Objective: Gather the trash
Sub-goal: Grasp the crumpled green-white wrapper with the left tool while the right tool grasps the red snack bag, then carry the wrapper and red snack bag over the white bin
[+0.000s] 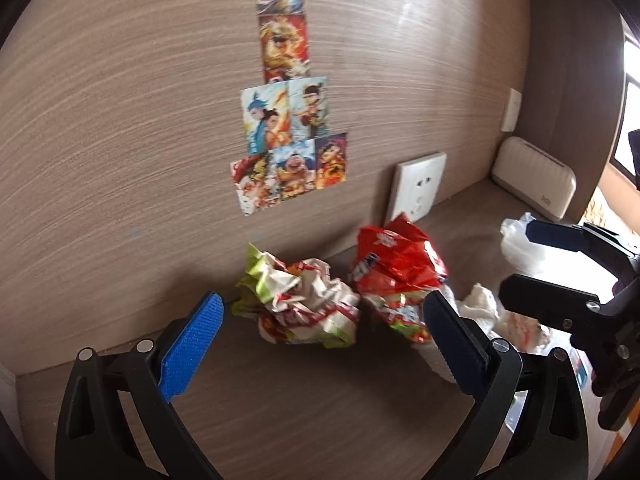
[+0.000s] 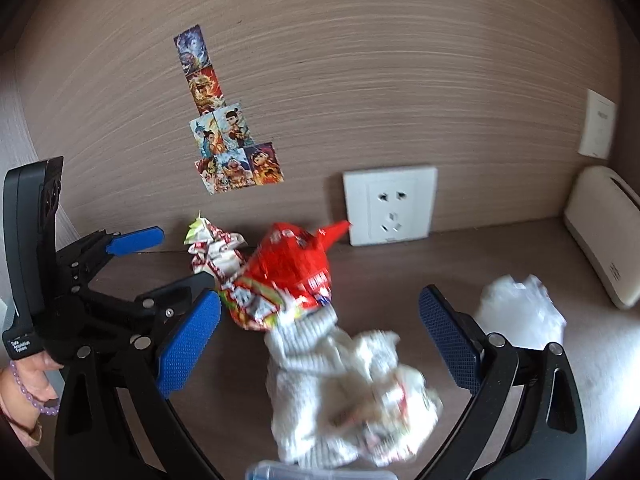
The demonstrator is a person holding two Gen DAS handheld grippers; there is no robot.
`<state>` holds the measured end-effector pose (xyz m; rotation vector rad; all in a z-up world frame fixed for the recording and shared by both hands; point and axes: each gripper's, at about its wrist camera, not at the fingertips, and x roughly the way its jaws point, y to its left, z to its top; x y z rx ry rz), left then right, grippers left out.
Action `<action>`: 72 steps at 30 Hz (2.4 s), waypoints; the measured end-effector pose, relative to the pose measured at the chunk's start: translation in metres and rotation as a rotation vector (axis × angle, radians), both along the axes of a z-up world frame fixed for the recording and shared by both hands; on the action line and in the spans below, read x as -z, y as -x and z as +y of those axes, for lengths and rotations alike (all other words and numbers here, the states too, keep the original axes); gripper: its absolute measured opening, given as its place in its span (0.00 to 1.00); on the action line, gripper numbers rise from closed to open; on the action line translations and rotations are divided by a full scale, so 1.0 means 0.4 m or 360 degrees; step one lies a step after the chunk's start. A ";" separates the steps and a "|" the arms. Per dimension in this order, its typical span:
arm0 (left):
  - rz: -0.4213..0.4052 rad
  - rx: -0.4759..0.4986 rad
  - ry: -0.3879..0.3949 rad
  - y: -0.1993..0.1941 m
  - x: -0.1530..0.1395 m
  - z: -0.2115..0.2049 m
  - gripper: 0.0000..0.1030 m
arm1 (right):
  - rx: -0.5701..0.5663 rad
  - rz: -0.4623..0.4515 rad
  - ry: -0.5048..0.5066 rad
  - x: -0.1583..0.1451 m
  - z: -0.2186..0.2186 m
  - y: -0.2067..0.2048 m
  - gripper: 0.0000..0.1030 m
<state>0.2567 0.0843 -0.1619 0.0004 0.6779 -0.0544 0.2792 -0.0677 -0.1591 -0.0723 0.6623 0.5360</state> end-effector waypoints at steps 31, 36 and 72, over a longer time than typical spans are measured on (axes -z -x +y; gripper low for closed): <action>0.0056 0.0008 0.0082 -0.010 -0.020 0.059 0.52 | -0.0177 0.0177 0.0086 -0.025 0.131 -0.105 0.58; -0.0087 0.0051 0.0032 0.088 -0.137 0.000 0.52 | -0.0108 0.0017 -0.0017 -0.147 0.046 -0.020 0.58; -0.0015 0.1634 -0.0045 0.649 -0.138 -1.059 0.52 | 0.1263 -0.0089 -0.0081 -0.183 -0.904 0.940 0.58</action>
